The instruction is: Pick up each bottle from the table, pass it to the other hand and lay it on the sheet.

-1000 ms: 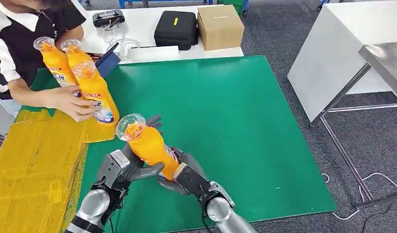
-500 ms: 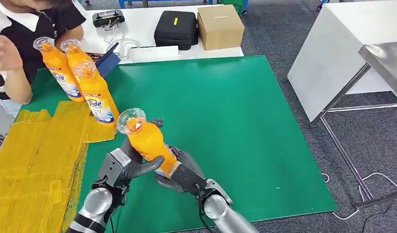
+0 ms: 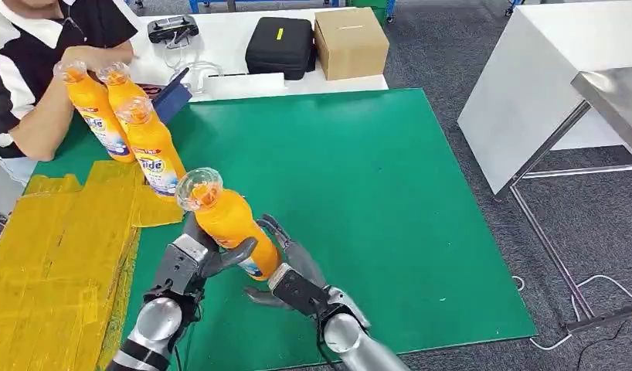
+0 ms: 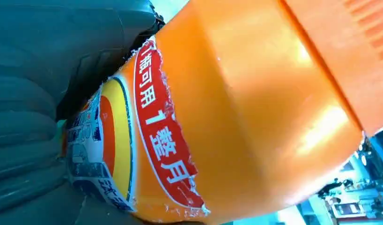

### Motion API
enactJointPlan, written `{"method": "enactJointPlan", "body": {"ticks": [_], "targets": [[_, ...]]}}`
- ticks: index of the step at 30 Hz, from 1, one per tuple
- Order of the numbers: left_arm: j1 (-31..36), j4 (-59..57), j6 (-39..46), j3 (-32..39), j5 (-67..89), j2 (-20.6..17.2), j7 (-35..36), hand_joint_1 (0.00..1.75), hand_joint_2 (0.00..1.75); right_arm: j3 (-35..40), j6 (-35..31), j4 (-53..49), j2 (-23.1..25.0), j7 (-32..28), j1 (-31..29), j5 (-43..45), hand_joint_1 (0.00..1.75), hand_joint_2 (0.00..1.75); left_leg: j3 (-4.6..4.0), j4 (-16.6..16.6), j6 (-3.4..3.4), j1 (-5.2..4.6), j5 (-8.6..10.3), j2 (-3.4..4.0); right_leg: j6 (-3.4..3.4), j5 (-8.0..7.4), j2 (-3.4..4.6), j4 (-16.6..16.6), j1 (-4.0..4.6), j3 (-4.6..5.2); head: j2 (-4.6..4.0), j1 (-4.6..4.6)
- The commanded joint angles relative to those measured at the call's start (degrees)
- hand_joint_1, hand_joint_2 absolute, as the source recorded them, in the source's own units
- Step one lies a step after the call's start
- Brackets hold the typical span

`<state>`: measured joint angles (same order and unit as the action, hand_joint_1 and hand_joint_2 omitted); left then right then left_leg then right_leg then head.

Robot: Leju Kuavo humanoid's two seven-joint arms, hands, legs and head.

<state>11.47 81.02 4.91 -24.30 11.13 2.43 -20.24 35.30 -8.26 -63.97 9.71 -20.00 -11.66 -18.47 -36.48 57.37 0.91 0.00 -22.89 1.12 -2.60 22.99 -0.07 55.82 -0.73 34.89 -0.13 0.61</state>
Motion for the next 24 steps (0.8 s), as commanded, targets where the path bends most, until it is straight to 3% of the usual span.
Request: {"method": "enactJointPlan", "body": {"ticks": [1,3,8,13,16,20,23,24], "targets": [[1.7,2.7,19.6,2.1,27.0,-3.6,2.7,1.75,1.75,-7.2,-3.6,-15.9,-5.4,-1.9,4.2,0.7,0.0,1.75,0.29,0.1,-0.06,0.05,-0.18,-0.27,0.1,0.22,-0.17,0.1,0.04,-0.34,0.0,0.0],[1.9,1.8,24.1,3.6,38.1,-4.6,6.5,1.75,1.75,-8.8,-3.3,-19.0,-5.8,-2.4,5.0,0.7,0.0,1.75,0.22,0.1,-0.06,0.03,-0.14,-0.2,0.09,0.17,-0.11,0.1,0.02,-0.26,0.0,0.0],[1.9,1.3,24.1,3.8,38.2,-4.5,6.4,1.75,1.75,-8.9,-3.0,-19.0,-5.5,-2.2,5.1,0.8,0.0,1.75,0.13,0.0,-0.05,0.04,-0.06,-0.1,0.06,0.06,-0.04,0.0,0.03,-0.15,0.0,0.0],[5.9,-8.4,26.9,4.1,76.4,-10.2,22.9,1.75,1.75,-10.9,-4.0,-22.6,-6.4,-3.2,6.2,0.3,0.0,1.75,0.24,0.0,-0.06,0.03,-0.06,-0.16,0.09,0.09,-0.1,0.0,0.02,-0.25,0.0,0.0],[10.2,-15.1,25.4,-4.2,78.9,-16.4,31.4,1.75,1.75,-11.9,-3.3,-24.1,-6.6,-3.2,6.5,0.5,0.0,1.75,0.33,-0.1,-0.08,0.05,-0.07,-0.21,0.12,0.11,-0.14,0.0,0.04,-0.35,0.0,0.0],[10.2,-15.5,25.7,-4.2,78.9,-16.4,31.4,1.75,1.75,-12.0,-3.2,-24.3,-6.6,-3.2,6.5,0.5,0.0,1.75,0.29,0.0,-0.09,0.07,-0.07,-0.07,0.12,0.06,-0.04,0.0,0.07,-0.24,0.0,0.0],[15.2,-18.4,20.9,-15.9,78.9,-22.0,41.2,1.75,1.75,-12.1,-3.4,-24.8,-6.7,-3.3,6.7,0.5,0.0,1.75,0.39,0.0,-0.13,0.1,-0.12,-0.23,0.14,0.17,-0.18,0.0,0.09,-0.39,0.0,0.0],[16.3,-21.1,20.1,-18.2,78.9,-22.2,43.2,1.75,1.75,-12.1,-3.4,-25.0,-6.7,-3.4,6.7,0.5,0.0,1.75,0.22,0.0,-0.11,0.1,-0.03,-0.28,0.1,0.11,-0.24,0.0,0.08,-0.24,0.0,0.0]]}}
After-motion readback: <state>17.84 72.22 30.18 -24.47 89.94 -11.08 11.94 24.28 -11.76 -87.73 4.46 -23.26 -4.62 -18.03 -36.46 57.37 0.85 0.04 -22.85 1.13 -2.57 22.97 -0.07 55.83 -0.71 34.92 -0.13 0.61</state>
